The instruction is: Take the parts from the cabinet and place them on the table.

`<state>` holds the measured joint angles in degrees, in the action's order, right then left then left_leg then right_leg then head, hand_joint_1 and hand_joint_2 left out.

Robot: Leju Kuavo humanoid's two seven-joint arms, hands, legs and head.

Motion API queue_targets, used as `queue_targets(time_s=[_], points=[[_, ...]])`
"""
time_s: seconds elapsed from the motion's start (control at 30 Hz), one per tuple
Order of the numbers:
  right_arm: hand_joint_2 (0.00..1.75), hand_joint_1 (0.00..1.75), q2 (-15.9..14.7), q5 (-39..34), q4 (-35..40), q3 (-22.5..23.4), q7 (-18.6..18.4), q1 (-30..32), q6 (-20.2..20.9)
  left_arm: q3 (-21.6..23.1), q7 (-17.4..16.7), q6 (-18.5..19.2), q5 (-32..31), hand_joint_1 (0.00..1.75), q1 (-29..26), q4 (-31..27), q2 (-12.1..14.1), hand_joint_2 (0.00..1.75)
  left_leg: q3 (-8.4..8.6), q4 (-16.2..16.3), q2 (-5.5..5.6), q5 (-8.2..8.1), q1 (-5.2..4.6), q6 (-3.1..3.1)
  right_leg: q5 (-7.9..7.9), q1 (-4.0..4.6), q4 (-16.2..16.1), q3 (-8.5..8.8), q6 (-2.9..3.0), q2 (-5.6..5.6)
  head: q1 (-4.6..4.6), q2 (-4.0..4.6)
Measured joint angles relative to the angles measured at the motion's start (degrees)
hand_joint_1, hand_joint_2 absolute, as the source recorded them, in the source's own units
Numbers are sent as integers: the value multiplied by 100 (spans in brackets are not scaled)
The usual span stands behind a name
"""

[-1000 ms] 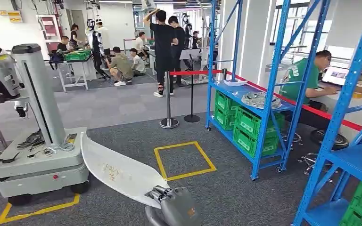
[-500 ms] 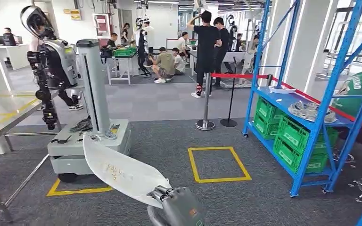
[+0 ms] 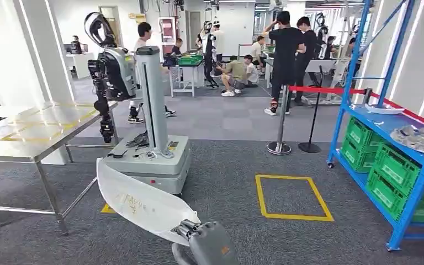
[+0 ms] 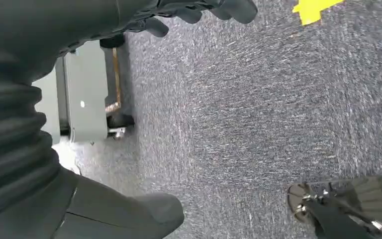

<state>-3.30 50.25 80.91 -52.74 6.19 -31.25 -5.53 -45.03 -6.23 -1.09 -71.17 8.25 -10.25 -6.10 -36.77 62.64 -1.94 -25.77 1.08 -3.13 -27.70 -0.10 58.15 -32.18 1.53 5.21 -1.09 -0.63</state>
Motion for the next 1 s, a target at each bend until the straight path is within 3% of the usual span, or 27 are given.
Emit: queue_targets(time_s=[0.03, 0.07, 0.17, 0.2, 0.23, 0.27, 0.3, 0.37, 0.4, 0.43, 0.47, 0.5, 0.53, 0.57, 0.63, 0.67, 0.7, 0.73, 0.77, 0.8, 0.87, 0.9, 0.93, 0.97, 1.0], points=[[175, 175, 0, 0, 4, 0, 2, 0, -2, 0, 0, 0, -18, 0, 15, 2, -4, 175, 151, -342, -272, -54, -32, 41, -37, 20, 47, -9, -46, 63, 0, 0], [175, 175, 0, 0, 4, 0, -2, -1, 0, 0, 0, 2, -22, 0, 22, 0, -13, 175, 186, -362, -227, 12, -27, 119, -74, 54, 99, -17, -85, 111, 4, 0], [175, 175, 0, 15, 7, 0, 4, -1, 7, 0, 2, 2, -28, 0, 12, 2, -11, 175, 138, -321, -24, 7, -60, 220, -76, 50, 58, 25, -137, 269, 15, 0], [175, 175, 2, 18, 15, 0, 4, -6, 7, 0, 7, 2, -31, 0, 11, 0, -11, 175, 158, -350, 56, 41, -24, 276, -114, 37, 77, 22, -178, 306, 15, 0], [175, 175, 2, 22, 20, 0, 24, -12, 11, 0, 11, 2, -31, 0, 2, 0, -9, 175, 152, -356, 118, 51, -10, 294, -218, -6, 202, -14, -226, -27, 17, 0], [175, 175, 0, 24, 28, 0, 37, -27, 11, 0, 9, 2, -33, 0, 14, 0, 4, 175, 142, -356, 173, 64, -4, 327, -428, -24, 536, -154, -244, -287, 26, 0], [175, 175, -11, 22, 28, 0, 37, -33, 18, 0, 11, 2, -35, 0, 31, 0, 7, 175, 131, -356, 231, 71, -4, 346, -649, -30, 990, -366, -258, -416, 26, 0], [175, 175, -33, 13, 22, 0, 46, -27, 35, 0, 7, 13, -33, 0, 31, 2, 4, 175, 104, -352, 397, 81, -14, 358, -955, -24, 1867, -818, -261, -493, 28, 0], [175, 175, -33, 11, 20, 0, 46, -26, 44, 0, 5, 13, -33, 0, 22, 2, 4, 175, 101, -351, 471, 89, -15, 356, -913, -23, 1944, -875, -249, -499, 30, 0], [175, 175, -33, 9, 20, 0, 44, -28, 44, 0, 2, 15, -33, 0, 15, 2, 7, 175, 101, -351, 565, 100, -15, 342, -720, -22, 1722, -786, -225, -512, 28, 0], [175, 175, -33, 7, 20, 0, 46, -37, 44, 0, 0, 15, -33, 0, 14, 2, 9, 175, 102, -351, 655, 110, -15, 328, -451, -23, 1264, -569, -196, -541, 30, 0], [175, 175, -33, 7, 20, 0, 44, -51, 44, 0, 2, 15, -33, 0, 17, 2, 9, 175, 102, -350, 744, 123, -12, 309, -184, -25, 700, -293, -166, -633, 28, 0], [175, 175, -33, 7, 20, 0, 46, -73, 44, 0, 2, 15, -33, 0, 18, 2, 7, 175, 95, -350, 815, 138, 2, 287, -35, -31, 187, -44, -131, -872, 28, 0], [175, 175, -33, 7, 20, 0, 46, -80, 44, 0, 0, 15, -33, 0, 19, 0, 0, 175, 69, -347, 866, 157, -22, 246, -94, -9, 95, -22, -151, -999, 19, 0], [175, 175, -33, -2, 20, 0, 44, -93, 44, 0, 2, 15, -33, 0, 13, 2, 2, 175, 28, -378, 966, 199, 13, 176, -68, 26, 85, -39, -142, -883, 37, 0], [175, 175, -28, -15, 20, 0, 46, -97, 44, 0, 5, 15, -33, 0, -2, 2, 2, 175, 26, -417, 1041, 230, 30, 125, -57, 40, 84, -39, -109, -828, 39, 0], [175, 175, -20, -26, 20, 0, 48, -111, 44, 0, 2, 15, -31, 0, -14, 4, 7, 175, -39, -444, 1113, 253, 11, 70, -8, -4, 19, 6, -54, -747, 37, 0], [175, 175, 0, -37, 20, 0, 46, -135, 42, 0, 2, 15, -26, 0, -27, 4, 16, 175, -43, -381, 933, 210, 20, 78, 40, -23, -30, 12, -23, -649, 37, 0], [175, 175, 15, -42, 20, -2, 55, -146, 35, 0, 0, 15, -24, 0, -20, 9, 11, 175, -169, -144, 572, 9, -30, 80, 58, -18, -48, 5, 28, -602, 0, 0], [175, 175, 15, -48, 20, -2, 61, -151, 28, 0, 7, 15, -15, 0, -9, 9, 9, 175, -356, 279, 363, -239, -30, 62, 60, -5, -48, -3, 36, -512, 2, 0], [175, 175, 13, -55, 15, -4, 61, -123, 35, 0, 9, 9, 0, 0, -1, 9, 13, 175, -736, 1161, 243, -622, -22, 34, 48, 19, -42, -19, 53, -327, -4, 0], [175, 175, 13, -55, 13, -11, 61, -118, 35, 0, 7, 7, 22, 0, -7, 9, 13, 175, -798, 1345, 232, -649, -22, 24, 47, 22, -39, -25, 52, -242, -2, 0], [175, 175, 13, -57, 13, -17, 61, -117, 35, 0, 7, -2, 31, 0, -19, 9, 15, 175, -723, 1251, 223, -565, -22, 20, 46, 23, -37, -28, 51, -166, -2, 0], [175, 175, 13, -61, 13, -17, 61, -118, 35, 0, 5, -9, 37, 0, -24, 9, 17, 175, -504, 899, 201, -379, -22, 16, 39, 21, -29, -28, 45, -80, -2, 0], [175, 175, 15, -63, 13, -17, 61, -123, 35, 0, 7, -20, 37, 0, -22, 9, 24, 175, -165, 327, 117, -142, -22, 18, 23, 17, -10, -27, 26, 5, -5, 0]])
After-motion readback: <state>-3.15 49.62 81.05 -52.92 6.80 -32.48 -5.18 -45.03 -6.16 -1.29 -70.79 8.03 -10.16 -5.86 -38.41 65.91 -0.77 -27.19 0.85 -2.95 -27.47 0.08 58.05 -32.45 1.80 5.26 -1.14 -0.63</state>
